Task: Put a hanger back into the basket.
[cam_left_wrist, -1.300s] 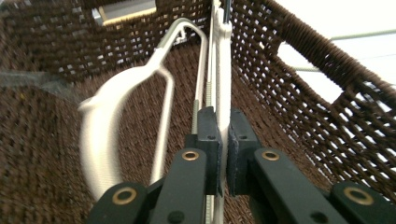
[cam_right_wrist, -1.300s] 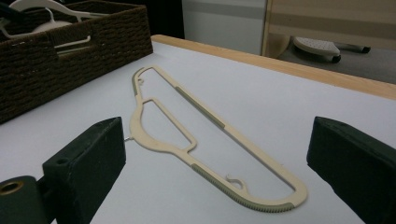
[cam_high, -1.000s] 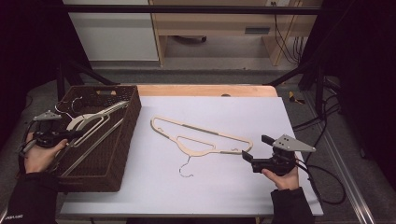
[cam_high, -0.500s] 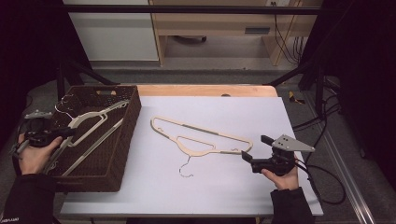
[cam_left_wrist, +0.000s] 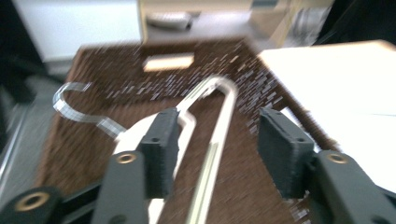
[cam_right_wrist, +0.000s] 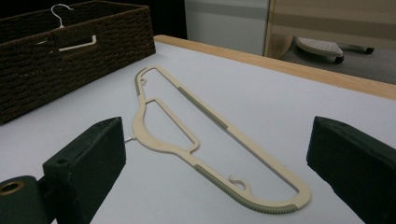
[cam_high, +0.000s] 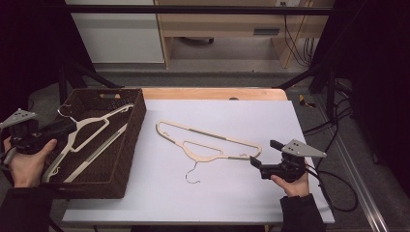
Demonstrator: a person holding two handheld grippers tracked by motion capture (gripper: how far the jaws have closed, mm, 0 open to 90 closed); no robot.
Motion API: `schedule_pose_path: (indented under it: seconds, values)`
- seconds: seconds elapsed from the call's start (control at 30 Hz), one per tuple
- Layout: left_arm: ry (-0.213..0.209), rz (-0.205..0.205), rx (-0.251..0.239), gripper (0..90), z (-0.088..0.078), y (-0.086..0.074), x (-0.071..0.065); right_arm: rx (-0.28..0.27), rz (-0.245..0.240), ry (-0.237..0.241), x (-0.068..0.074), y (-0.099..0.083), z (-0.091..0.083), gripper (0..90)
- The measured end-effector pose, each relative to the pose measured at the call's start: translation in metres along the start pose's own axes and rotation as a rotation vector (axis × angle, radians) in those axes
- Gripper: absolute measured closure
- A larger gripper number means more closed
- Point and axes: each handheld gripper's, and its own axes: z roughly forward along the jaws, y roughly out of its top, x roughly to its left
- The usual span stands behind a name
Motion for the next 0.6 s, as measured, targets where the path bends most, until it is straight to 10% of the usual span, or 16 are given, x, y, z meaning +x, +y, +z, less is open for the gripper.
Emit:
schedule_pose_path:
  seconds: [0.6]
  values:
    - [-0.231, 0.071, -0.17, 12.7, 0.016, -0.008, -0.105, -0.023, 0.004, 0.008, 0.0, 0.001, -0.002, 4.5]
